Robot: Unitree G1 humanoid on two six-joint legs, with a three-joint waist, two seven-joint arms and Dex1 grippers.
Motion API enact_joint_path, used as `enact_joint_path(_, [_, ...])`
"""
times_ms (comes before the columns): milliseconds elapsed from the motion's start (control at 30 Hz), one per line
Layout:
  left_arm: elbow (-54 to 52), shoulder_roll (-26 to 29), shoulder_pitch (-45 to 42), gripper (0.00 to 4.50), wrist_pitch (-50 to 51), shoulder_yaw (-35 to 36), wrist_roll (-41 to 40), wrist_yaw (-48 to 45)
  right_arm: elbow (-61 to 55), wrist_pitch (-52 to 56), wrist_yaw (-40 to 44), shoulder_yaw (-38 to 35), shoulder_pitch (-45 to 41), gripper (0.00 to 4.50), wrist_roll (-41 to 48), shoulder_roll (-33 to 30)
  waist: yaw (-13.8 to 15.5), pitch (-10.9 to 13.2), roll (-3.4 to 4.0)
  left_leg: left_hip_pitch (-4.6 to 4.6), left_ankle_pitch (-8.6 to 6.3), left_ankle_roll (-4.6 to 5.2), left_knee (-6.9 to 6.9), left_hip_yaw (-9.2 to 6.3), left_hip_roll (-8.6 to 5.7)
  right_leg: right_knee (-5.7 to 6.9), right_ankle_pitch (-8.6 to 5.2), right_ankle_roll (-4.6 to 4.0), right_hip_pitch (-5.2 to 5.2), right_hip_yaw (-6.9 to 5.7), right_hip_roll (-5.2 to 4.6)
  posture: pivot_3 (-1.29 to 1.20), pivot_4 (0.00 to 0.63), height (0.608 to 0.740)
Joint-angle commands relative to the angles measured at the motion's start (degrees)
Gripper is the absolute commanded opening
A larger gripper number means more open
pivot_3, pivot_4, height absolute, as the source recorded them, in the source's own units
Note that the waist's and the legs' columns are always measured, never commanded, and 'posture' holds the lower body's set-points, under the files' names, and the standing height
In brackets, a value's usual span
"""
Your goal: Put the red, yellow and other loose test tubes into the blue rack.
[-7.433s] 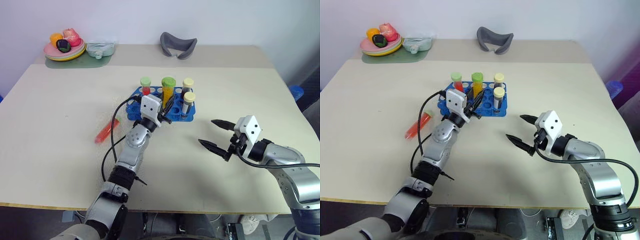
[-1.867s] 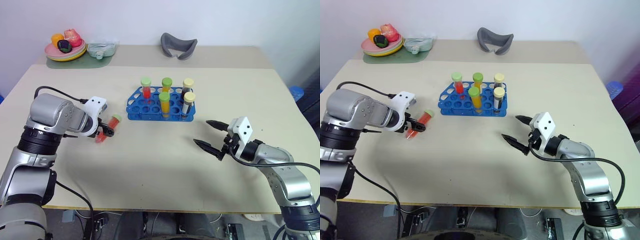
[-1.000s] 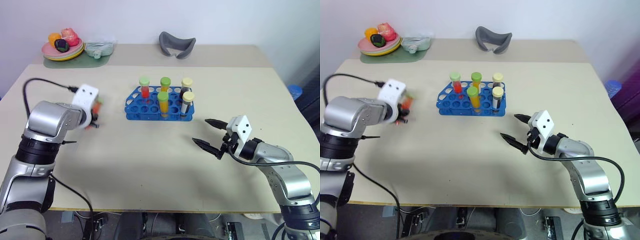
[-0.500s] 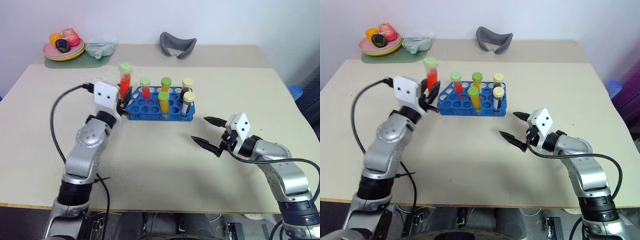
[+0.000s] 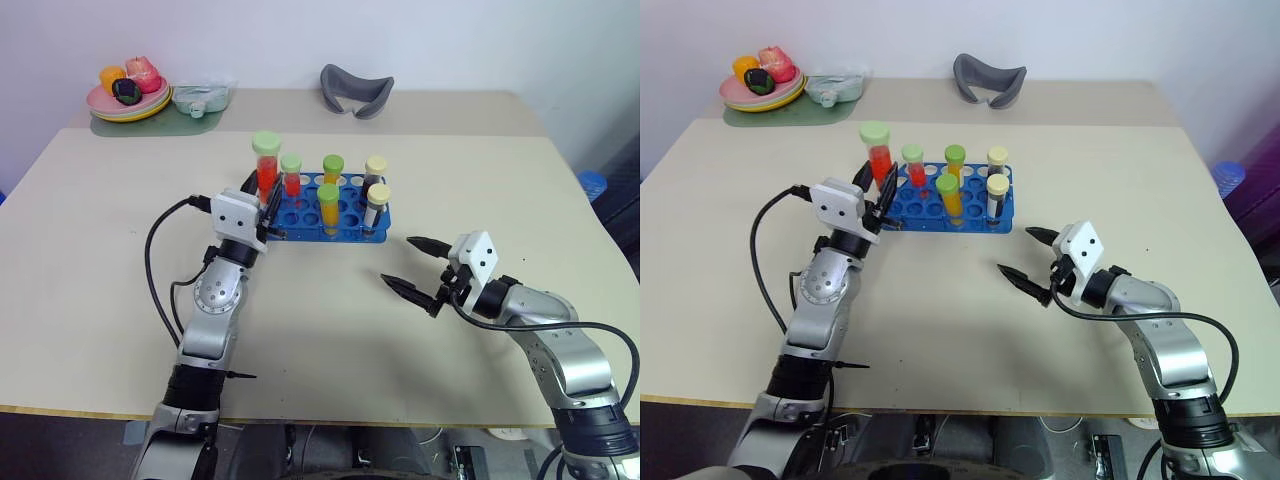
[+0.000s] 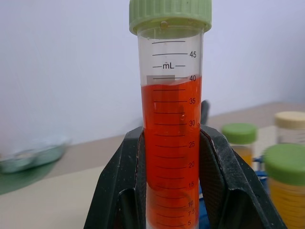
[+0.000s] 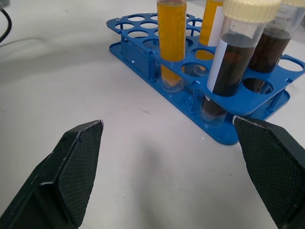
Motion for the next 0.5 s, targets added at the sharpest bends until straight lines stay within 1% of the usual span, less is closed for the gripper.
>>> enact_joint_path(33, [4.66,-0.92,-2.46,1.12,-4.51,0.92,-0.32,-0.85,-0.29,-1.28,0.29,-0.38,-0.91,4.50,0.40,0.48,-0.03,0.00,0.00,0.00,0.00,0.00,0.00,0.00,0.00,0.00,0.00,0.00,-0.01,0.00,0.02,0.00,0.150,0.735])
enact_joint_path(233, [11.96,-1.81,-4.27,1.12,-9.54,0.34,1.17,-1.63,-0.46,-1.64,-0.11,-0.30,-0.68,4.50,0.19,1.08,-0.06,0.00,0.00,0.00,0.00,0.00,-0.01,0.00,0.00,-0.01,0.00,0.00,-0.01,-0.01,0.03,0.00,0.150,0.735])
enact_joint_path(500, [18.70,-2.91,-5.13,1.12,-15.42,0.93,0.84,-3.04,-1.25,-1.59,-0.89,-0.81,-0.22,4.50,0.20,1.46,-0.06,0.00,0.00,0.00,0.00,0.00,-0.01,0.01,0.00,-0.01,0.00,0.00,-0.01,-0.02,0.03,0.00,0.150,0.735])
